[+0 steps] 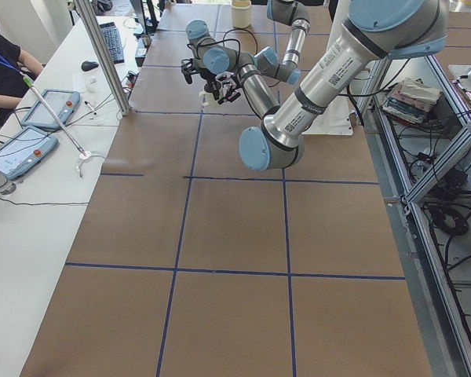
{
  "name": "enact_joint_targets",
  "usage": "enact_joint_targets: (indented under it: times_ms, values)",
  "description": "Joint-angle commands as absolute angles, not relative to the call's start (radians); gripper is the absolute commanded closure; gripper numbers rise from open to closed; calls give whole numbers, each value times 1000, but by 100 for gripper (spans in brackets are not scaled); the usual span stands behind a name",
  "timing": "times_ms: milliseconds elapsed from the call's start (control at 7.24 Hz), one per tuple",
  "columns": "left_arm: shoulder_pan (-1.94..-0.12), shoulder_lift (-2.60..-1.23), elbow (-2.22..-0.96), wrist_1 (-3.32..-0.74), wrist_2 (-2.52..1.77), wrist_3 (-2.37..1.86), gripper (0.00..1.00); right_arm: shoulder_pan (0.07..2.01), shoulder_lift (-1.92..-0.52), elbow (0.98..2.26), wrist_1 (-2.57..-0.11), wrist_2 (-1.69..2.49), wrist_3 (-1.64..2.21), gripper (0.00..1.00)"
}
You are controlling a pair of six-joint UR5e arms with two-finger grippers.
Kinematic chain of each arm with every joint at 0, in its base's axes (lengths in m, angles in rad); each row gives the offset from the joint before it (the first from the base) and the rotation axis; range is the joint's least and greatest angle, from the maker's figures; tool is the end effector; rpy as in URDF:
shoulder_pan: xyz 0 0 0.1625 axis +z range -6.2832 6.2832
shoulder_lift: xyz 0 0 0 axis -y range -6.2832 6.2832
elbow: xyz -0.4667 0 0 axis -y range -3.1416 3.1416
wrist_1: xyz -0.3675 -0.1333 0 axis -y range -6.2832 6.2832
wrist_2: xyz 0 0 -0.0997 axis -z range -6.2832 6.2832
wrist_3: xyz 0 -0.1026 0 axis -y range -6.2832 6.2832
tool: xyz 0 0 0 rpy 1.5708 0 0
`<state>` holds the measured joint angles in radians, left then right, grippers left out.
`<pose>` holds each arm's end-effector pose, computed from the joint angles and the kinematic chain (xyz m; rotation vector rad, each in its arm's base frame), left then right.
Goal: Left arm hands cup to right arm to dump lemon
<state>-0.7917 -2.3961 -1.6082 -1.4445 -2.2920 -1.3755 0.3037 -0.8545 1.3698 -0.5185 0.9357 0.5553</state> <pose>0.4505 -0.5495 0.1900 -0.2725 0.9459 -0.2823 -0.6186 -0.3973 0.2340 1.3010 -0.8762 -0.0618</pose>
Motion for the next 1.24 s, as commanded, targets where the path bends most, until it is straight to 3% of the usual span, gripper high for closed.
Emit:
enact_joint_targets:
  times_ms: [0, 138, 276, 414, 1104]
  values:
    - [-785, -2396, -1605, -1456, -2292, -1374, 53, 304, -854, 1368, -518, 936, 555, 47]
    - [-784, -2396, -1603, -1456, -2292, -1371, 62, 304, -856, 1368, -518, 936, 555, 47]
    - [-785, -2395, -1601, -1456, -2292, -1365, 97, 304, -856, 1368, -518, 937, 554, 35]
    - [-784, -2395, -1600, -1456, -2292, -1365, 100, 293, -865, 1368, -515, 936, 552, 2]
    - [-785, -2422, -1531, -1459, -2290, -1368, 100, 281, -871, 1368, -512, 936, 543, 0]
